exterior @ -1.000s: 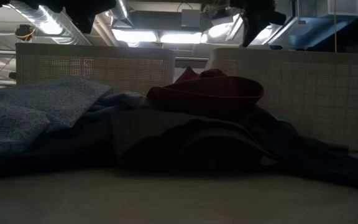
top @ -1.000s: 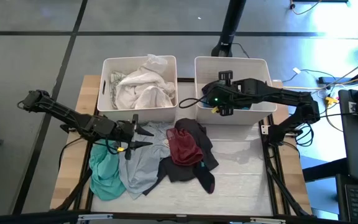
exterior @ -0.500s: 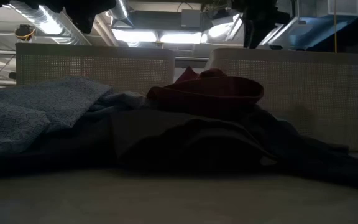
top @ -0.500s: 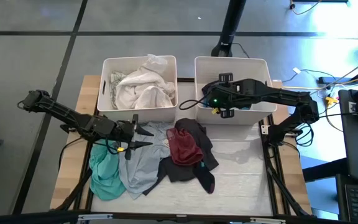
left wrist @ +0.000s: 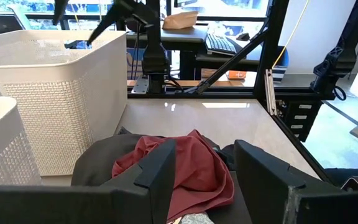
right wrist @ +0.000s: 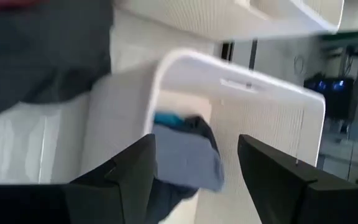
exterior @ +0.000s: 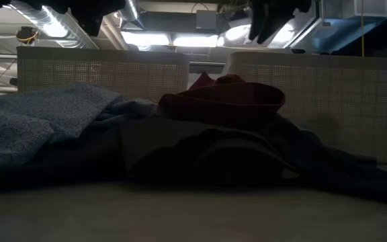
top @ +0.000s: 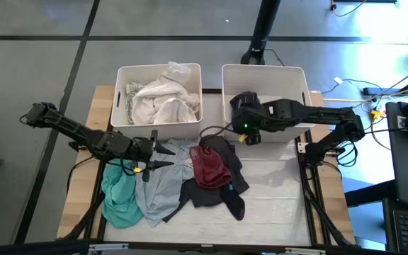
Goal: Sort clothes
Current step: Put the red underwear into the right white bin
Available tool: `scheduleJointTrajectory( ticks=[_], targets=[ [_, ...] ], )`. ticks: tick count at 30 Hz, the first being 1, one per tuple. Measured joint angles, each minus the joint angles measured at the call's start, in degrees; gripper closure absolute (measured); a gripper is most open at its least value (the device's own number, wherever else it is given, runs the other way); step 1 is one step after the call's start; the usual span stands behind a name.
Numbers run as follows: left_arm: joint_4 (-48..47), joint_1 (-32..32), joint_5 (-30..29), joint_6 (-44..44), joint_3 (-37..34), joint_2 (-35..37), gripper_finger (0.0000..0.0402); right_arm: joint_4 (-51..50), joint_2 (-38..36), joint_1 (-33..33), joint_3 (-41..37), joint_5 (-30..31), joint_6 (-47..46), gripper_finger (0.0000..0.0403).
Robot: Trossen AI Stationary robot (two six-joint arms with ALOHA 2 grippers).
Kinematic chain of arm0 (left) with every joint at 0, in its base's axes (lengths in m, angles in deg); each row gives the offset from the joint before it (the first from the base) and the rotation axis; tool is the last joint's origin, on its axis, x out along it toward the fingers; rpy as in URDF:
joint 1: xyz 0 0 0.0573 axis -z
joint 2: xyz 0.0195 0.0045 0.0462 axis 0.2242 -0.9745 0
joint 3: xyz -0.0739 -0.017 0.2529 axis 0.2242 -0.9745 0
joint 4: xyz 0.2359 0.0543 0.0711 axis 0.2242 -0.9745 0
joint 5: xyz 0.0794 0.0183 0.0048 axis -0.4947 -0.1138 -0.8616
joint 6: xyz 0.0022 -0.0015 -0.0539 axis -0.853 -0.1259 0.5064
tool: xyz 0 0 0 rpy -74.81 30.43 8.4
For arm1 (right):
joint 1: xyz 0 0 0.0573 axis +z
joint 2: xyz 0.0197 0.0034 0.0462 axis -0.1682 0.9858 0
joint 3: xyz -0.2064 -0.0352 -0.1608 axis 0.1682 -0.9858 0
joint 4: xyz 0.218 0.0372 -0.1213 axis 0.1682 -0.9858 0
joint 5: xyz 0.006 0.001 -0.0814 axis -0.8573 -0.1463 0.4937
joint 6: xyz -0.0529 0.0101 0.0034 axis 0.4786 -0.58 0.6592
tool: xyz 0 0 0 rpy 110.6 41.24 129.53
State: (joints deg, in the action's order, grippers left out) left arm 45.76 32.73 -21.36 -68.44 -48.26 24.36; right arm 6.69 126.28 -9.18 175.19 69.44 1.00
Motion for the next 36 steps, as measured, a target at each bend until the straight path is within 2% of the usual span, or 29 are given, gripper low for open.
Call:
scheduleJointTrajectory(
  ticks=[10,16,29,36],
  targets=[
    [0.0,0.0,0.01,0.0,0.0,0.0,0.0249,11.6,1.39,9.53,0.02,-4.36,0.06,0.0173],
    [0.42,0.0,0.0,0.02,0.0,0.02,0.0249,14.38,5.58,13.23,0.02,-7.33,1.29,0.0173],
    [0.36,-0.04,0.0,0.01,0.0,0.0,0.0249,18.91,17.84,15.64,0.0,-9.53,1.53,0.0173],
    [0.39,-0.04,0.0,0.02,0.0,0.0,0.0249,19.42,21.83,15.59,0.0,-12.0,1.4,0.0173]
  ],
)
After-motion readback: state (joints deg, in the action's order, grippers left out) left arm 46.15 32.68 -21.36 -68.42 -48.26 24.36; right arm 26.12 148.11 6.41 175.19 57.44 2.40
